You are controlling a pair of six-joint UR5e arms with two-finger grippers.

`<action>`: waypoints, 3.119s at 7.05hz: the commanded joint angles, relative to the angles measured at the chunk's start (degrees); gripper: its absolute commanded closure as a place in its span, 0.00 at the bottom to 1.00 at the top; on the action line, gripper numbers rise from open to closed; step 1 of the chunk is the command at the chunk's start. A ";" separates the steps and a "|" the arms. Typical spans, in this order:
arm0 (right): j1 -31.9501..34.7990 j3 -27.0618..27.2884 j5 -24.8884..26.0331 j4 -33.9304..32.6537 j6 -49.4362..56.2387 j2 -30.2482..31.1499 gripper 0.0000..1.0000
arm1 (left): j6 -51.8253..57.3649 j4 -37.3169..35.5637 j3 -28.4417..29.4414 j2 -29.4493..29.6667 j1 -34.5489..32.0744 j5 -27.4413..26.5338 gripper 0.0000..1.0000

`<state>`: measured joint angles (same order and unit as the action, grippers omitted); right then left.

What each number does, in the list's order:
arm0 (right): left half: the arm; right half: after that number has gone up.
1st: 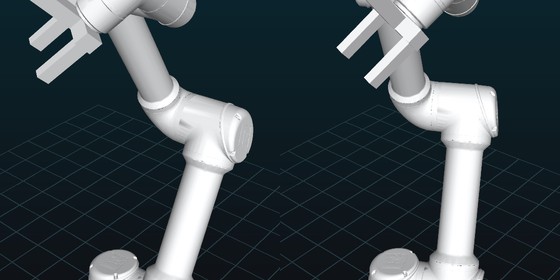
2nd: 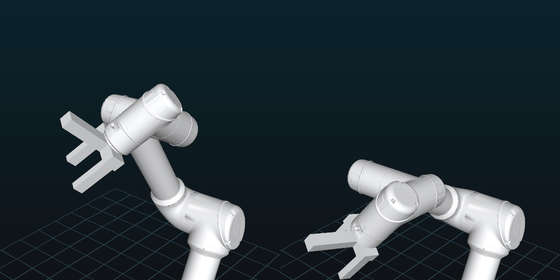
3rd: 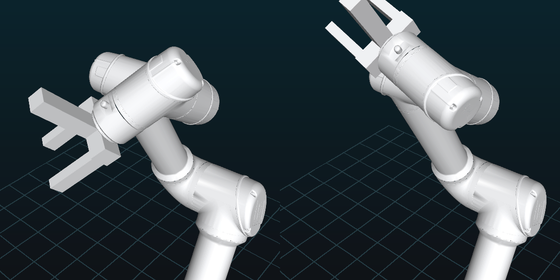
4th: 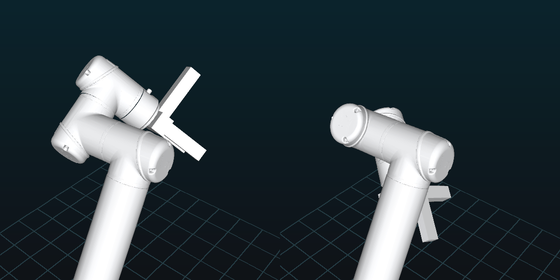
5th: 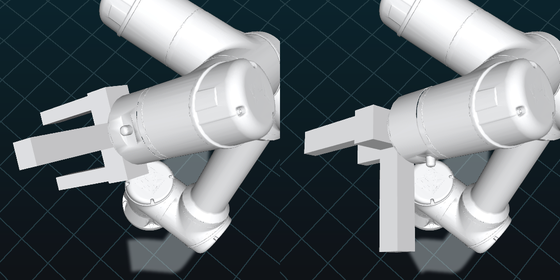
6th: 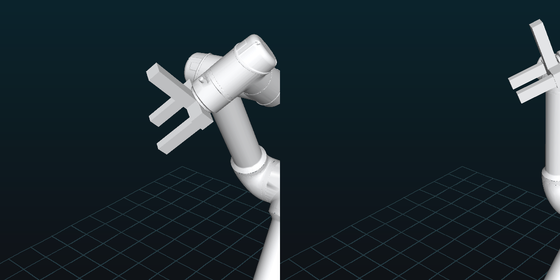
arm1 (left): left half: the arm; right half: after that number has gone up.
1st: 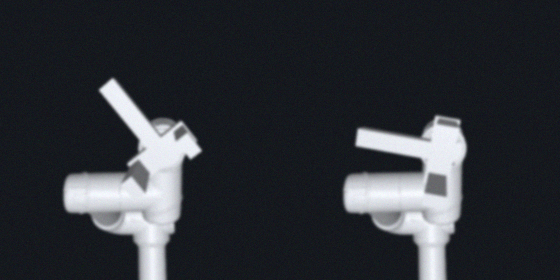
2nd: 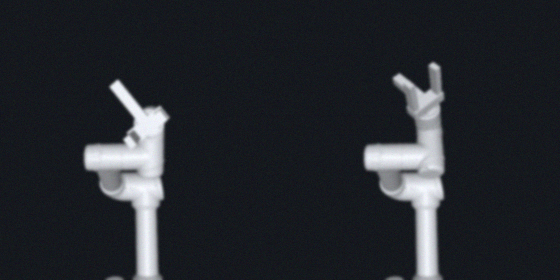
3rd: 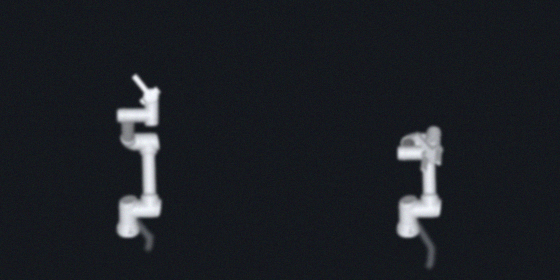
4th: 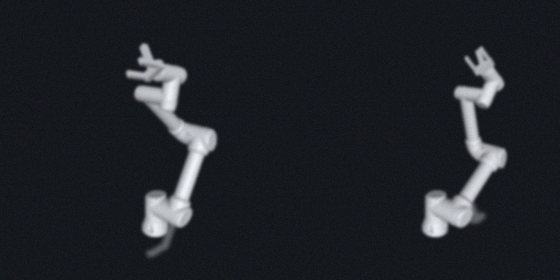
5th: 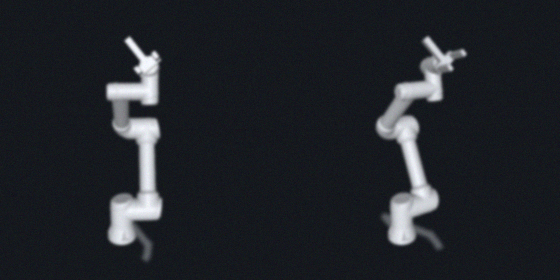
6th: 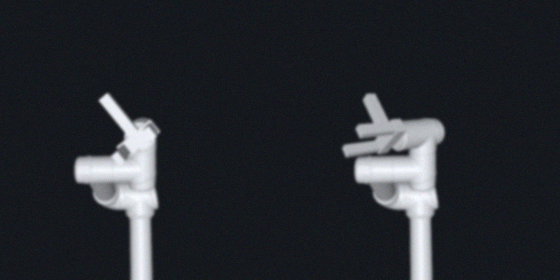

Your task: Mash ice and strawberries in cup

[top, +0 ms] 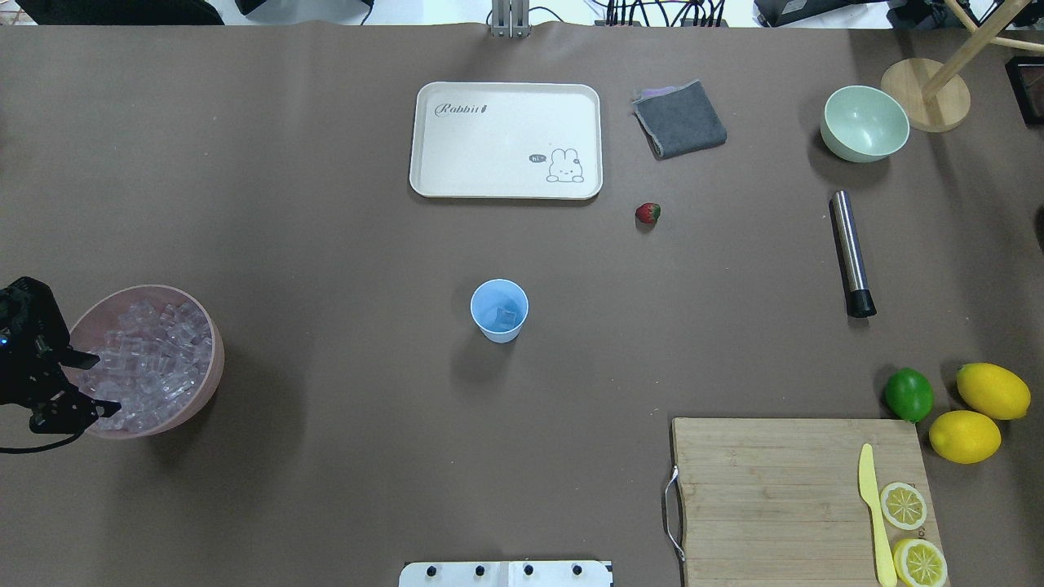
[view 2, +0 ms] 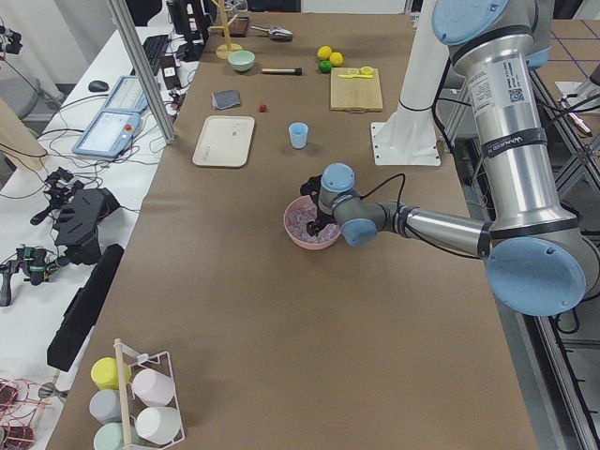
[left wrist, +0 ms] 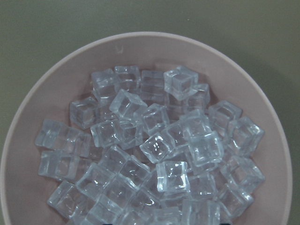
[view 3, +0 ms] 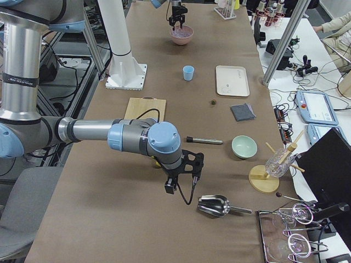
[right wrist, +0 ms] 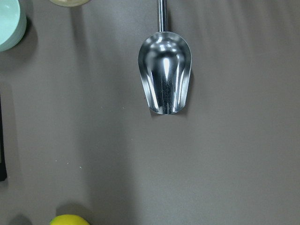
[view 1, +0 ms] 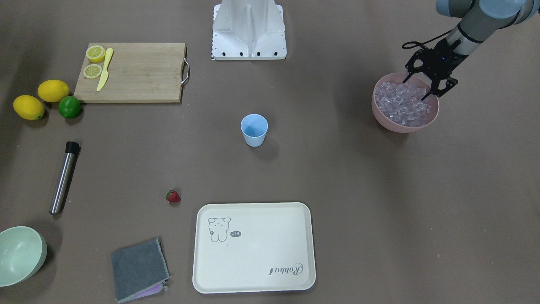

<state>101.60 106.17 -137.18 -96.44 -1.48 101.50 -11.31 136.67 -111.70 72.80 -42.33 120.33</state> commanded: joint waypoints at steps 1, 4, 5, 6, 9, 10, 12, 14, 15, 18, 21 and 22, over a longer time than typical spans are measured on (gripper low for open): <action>0.00 -0.09 0.15 -0.07 0.07 0.10 0.00 | -0.03 0.00 0.17 -0.02 0.06 0.08 0.20; 0.00 -0.09 0.33 0.02 0.07 0.10 0.00 | -0.03 -0.09 0.95 0.15 1.02 0.08 0.20; 0.00 -0.09 0.33 -0.07 0.07 0.10 0.00 | -0.38 0.00 1.22 0.76 1.55 -0.01 0.20; 0.00 -0.09 0.33 -0.07 0.07 0.10 0.00 | -0.47 -0.09 1.57 1.03 1.99 -0.18 0.20; 0.09 0.00 0.24 -0.07 0.07 0.10 0.00 | -0.47 0.00 1.57 0.77 1.90 -0.10 0.52; 0.09 0.00 0.24 -0.07 0.07 0.10 0.00 | -0.47 0.00 1.40 0.51 1.64 -0.01 0.65; 0.09 0.18 0.16 -0.07 -0.02 0.01 0.00 | -0.47 0.09 1.22 0.33 1.29 -0.01 0.82; 0.00 0.18 0.07 -0.07 -0.11 -0.16 0.00 | -0.38 0.09 0.87 0.33 0.68 0.17 0.88; 0.09 0.18 0.07 -0.07 -0.37 -0.25 0.00 | -0.38 0.09 0.61 0.33 0.41 0.60 1.00; 0.09 0.35 -0.11 -0.07 -0.37 -0.25 0.00 | -0.55 -0.18 -1.06 3.56 -6.24 8.40 1.00; 0.09 0.35 -0.20 0.20 -0.28 0.10 0.00 | -14.10 -2.55 0.16 17.06 -8.21 8.61 1.00; 0.09 0.35 -0.28 0.20 -0.28 0.28 0.00 | -20.96 -4.29 1.64 24.51 -8.03 8.26 1.00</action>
<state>101.69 106.55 -137.41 -96.31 -1.79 101.59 -23.93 133.93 -111.43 89.27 -50.34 128.88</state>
